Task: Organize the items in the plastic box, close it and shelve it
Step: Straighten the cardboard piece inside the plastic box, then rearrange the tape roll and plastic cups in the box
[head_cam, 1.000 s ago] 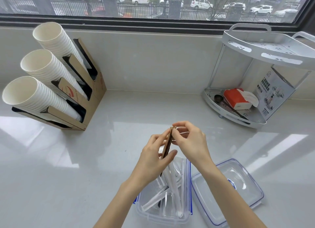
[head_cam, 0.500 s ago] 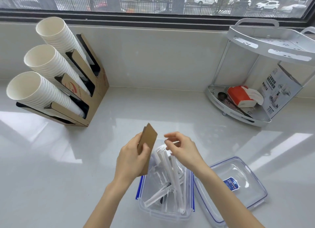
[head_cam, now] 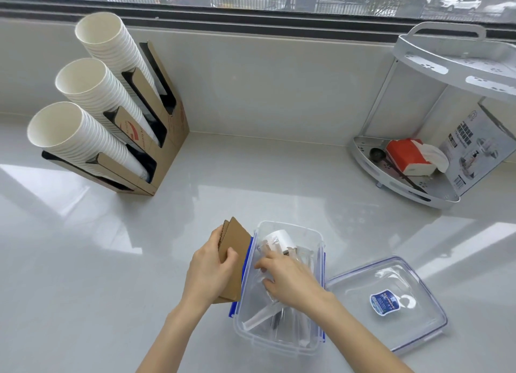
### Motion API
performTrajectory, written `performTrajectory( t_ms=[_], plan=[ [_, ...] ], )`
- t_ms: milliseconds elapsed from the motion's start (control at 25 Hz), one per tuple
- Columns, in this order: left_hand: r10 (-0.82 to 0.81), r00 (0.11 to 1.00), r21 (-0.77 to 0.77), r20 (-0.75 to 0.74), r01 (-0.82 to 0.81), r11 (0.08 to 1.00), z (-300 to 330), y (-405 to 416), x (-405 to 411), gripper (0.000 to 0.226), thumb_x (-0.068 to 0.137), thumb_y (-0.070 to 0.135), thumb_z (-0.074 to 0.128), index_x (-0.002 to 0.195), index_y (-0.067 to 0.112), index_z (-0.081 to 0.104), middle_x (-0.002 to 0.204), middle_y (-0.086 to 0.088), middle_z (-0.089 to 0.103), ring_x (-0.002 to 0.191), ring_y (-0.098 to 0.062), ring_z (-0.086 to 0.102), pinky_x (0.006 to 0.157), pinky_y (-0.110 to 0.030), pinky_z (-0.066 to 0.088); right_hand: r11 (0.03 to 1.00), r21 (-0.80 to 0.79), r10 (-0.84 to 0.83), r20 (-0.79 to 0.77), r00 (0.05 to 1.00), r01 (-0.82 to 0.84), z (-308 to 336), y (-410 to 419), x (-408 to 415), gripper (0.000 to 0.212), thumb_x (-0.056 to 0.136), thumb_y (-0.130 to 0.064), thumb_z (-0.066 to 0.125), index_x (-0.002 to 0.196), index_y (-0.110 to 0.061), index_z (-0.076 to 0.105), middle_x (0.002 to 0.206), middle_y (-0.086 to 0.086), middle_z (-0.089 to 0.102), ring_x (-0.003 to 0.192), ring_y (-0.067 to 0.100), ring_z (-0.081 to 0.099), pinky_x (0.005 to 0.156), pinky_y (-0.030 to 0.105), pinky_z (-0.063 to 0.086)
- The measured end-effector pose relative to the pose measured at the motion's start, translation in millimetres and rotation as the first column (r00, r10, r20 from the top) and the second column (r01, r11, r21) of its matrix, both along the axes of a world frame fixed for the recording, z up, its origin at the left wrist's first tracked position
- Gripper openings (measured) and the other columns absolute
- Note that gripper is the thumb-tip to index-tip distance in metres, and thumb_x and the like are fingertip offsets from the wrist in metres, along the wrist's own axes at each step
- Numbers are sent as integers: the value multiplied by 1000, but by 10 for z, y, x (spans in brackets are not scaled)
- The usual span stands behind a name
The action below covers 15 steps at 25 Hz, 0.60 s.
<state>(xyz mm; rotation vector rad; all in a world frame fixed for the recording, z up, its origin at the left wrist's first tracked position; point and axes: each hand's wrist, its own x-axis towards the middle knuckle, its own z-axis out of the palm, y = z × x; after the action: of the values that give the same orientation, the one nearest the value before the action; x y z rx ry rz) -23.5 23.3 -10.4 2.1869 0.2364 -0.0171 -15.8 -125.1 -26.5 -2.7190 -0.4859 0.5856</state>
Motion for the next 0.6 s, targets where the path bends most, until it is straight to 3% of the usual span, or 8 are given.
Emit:
performTrajectory(
  t_ms=[320,480,600],
  plan=[
    [-90,996,-1,-27,90,996,-71,-141,-22,37,85,13,40,120,19,49,91,2,58,81,-22,53,69,-27,38,967,191,-172,3,985,168,39,-252,-42,27,87,-19,47,110,-24,60,109,-2,55,95,20,55,73,29,41],
    [-144,989,57,-14,145,988,-128,-234,-73,46,86,12,39,131,24,40,99,5,48,86,-16,49,74,-25,36,919,287,-287,18,958,270,85,-412,-60,24,84,-20,50,103,-28,62,86,-10,49,80,12,51,81,35,48],
    [-183,983,146,-12,183,972,-229,-279,-107,51,88,13,37,138,25,30,100,3,40,79,-18,49,69,-26,38,881,353,-361,69,930,316,142,-507,-51,20,83,-20,53,99,-26,64,75,-18,45,73,12,54,82,36,49]
  ],
)
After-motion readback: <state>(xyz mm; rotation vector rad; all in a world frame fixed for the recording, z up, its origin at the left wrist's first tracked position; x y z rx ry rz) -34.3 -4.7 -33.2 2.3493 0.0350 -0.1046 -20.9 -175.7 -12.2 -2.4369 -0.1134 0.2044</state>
